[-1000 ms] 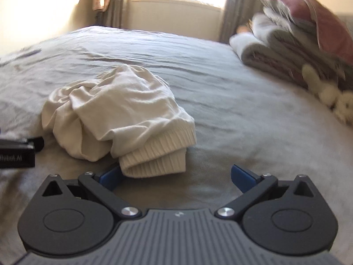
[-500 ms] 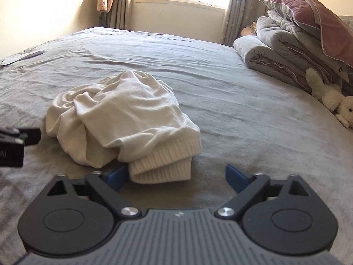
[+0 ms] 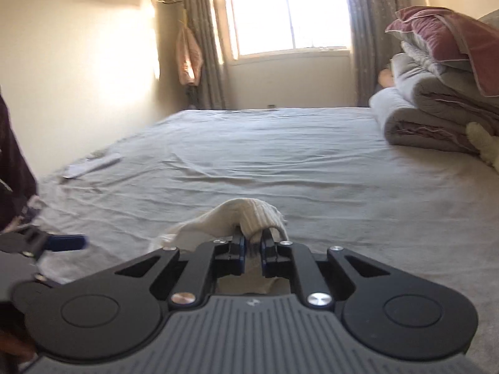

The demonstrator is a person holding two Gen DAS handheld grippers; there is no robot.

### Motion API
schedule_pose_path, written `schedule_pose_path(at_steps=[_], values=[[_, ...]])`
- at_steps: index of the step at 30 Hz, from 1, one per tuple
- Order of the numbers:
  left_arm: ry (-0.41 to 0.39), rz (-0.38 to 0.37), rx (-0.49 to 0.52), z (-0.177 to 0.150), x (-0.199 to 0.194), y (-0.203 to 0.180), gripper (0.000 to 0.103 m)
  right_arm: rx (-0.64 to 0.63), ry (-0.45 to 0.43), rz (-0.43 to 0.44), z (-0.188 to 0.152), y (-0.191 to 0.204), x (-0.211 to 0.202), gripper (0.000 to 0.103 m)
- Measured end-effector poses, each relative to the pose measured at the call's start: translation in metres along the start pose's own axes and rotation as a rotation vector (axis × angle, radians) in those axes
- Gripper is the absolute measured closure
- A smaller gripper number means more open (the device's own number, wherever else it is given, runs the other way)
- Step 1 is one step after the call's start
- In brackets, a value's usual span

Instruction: Fold clothes

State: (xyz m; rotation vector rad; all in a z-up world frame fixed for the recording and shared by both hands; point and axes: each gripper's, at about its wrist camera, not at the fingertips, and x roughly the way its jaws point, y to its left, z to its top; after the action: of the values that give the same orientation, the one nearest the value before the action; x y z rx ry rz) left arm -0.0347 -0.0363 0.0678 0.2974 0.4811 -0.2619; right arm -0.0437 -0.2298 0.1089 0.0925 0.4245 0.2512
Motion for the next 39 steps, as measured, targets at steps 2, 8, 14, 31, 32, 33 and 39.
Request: schedule_pose_path(at_steps=[2,8,14,31,32,33,39], values=[[-0.04,-0.047,0.024,0.004,-0.006,-0.01,0.001,0.026,0.017,0.092,0.002,0.003,-0.005,0.091],[-0.17,-0.093,0.082,0.015,-0.017,-0.031,0.001,0.078,0.006,0.349,0.011,0.019,-0.021,0.091],[-0.275,-0.167,-0.004,0.026,-0.029,-0.015,0.056,0.095,-0.064,0.508,0.022,0.016,-0.049,0.091],[-0.492,-0.136,-0.482,0.036,-0.085,0.124,0.091,0.189,0.012,0.214,0.008,-0.021,-0.021,0.055],[-0.499,-0.134,-0.518,0.035,-0.087,0.132,0.091,0.186,0.047,0.204,0.003,-0.019,-0.013,0.054],[-0.506,-0.132,-0.555,0.034,-0.088,0.141,0.091,0.18,0.076,0.195,-0.001,-0.017,-0.008,0.05],[-0.473,-0.04,-0.659,0.019,-0.085,0.174,0.091,0.187,0.17,0.134,-0.024,-0.017,0.021,0.03]])
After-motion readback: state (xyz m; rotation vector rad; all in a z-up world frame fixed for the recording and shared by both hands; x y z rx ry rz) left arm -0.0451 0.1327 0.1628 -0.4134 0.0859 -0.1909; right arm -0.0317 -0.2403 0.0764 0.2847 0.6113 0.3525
